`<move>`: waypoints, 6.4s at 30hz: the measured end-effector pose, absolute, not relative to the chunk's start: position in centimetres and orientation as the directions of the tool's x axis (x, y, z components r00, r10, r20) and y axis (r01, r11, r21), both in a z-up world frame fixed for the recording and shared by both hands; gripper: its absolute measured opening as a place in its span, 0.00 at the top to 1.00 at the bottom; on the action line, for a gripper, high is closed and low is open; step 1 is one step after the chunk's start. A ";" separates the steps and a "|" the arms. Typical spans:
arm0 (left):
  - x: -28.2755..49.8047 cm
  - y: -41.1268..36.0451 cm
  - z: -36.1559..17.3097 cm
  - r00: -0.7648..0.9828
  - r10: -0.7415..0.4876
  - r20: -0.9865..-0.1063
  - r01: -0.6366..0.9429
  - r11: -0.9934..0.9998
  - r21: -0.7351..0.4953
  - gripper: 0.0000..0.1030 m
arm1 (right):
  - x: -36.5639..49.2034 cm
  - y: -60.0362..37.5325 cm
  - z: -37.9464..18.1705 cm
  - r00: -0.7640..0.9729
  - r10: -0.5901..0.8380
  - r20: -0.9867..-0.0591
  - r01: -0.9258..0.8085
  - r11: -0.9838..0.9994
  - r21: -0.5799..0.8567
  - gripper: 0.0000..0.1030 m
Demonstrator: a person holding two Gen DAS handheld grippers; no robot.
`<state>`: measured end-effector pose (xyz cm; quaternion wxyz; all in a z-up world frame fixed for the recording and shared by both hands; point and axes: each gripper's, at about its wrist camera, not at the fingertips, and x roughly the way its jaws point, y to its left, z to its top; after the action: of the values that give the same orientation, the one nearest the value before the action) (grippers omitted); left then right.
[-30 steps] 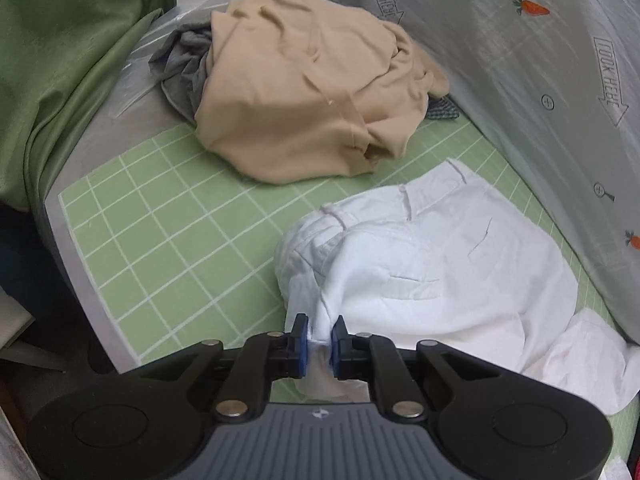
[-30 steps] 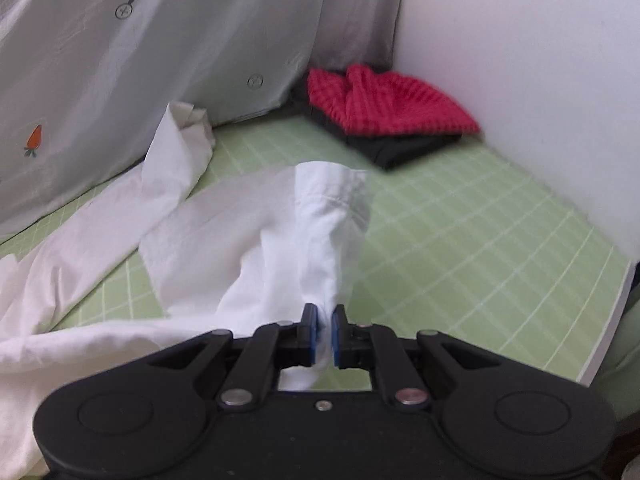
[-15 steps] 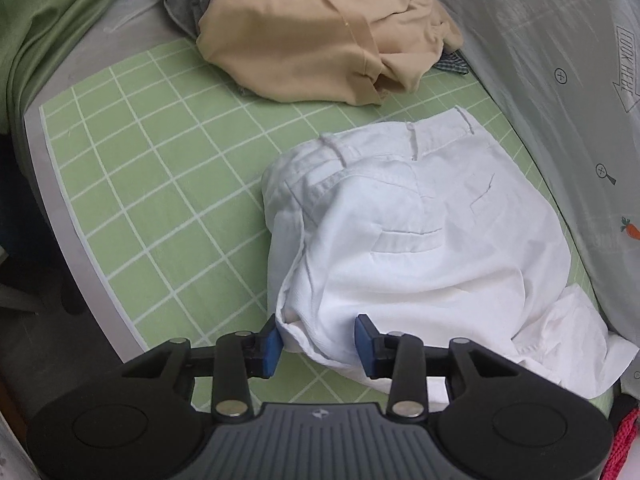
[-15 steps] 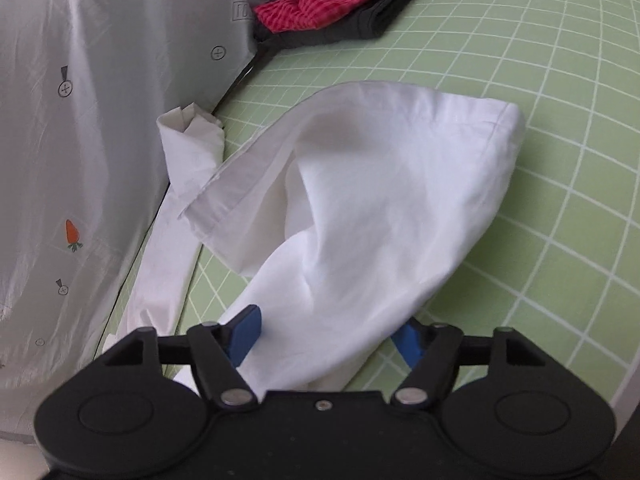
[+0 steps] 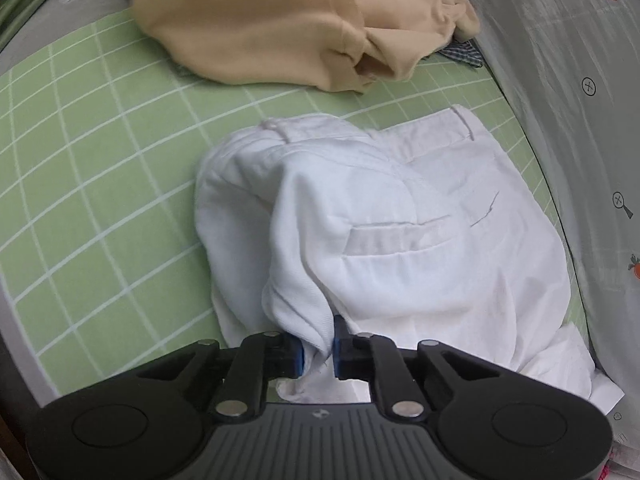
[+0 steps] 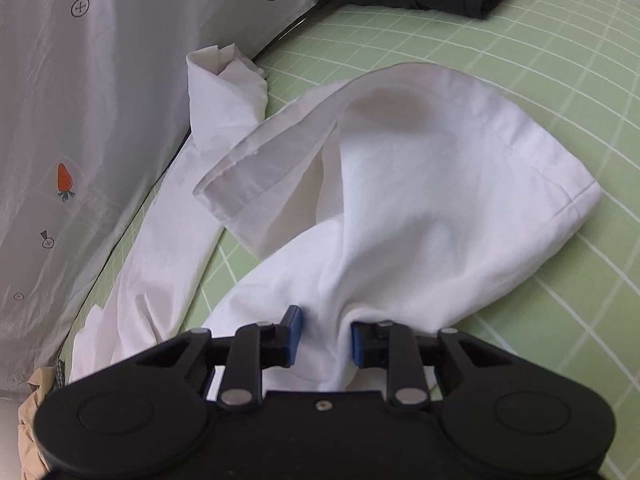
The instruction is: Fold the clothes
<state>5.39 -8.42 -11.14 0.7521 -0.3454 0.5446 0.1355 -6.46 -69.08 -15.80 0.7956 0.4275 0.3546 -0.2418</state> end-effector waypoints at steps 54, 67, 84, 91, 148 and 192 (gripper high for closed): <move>-1.8 -23.8 -1.1 0.608 -0.082 -0.790 -0.130 0.971 -0.200 0.12 | -16.6 -66.6 -9.7 0.587 -0.409 -0.699 0.518 0.853 -0.063 0.17; 1.7 -32.8 -1.7 0.559 -0.064 -0.827 -0.100 0.984 -0.144 0.12 | -10.6 -70.3 -14.6 0.534 -0.394 -0.748 0.349 0.909 -0.230 0.18; 4.6 -41.4 -3.8 0.485 -0.087 -0.870 -0.006 0.995 -0.103 0.12 | -12.1 -88.4 -12.0 0.538 -0.390 -0.748 0.663 0.744 0.089 0.20; 3.9 -41.5 -4.0 0.452 -0.120 -0.884 0.018 0.992 -0.125 0.12 | -15.0 -84.4 -15.0 0.472 -0.354 -0.807 0.672 0.738 0.069 0.20; 13.6 -7.4 -12.0 0.329 -0.120 -0.937 -0.188 0.964 -0.190 0.40 | -11.2 -52.2 -13.7 0.278 -0.320 -0.906 0.731 0.682 -0.017 0.07; -4.7 -8.9 -5.1 0.458 0.121 -0.881 -0.446 0.888 -0.109 0.25 | -13.9 -58.6 -12.0 0.467 -0.248 -0.849 0.594 0.799 0.094 0.07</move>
<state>-4.68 -8.86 -5.12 0.8377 -0.1647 0.4924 0.1692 -13.93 -58.60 -12.04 0.8346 0.1925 0.4503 -0.2523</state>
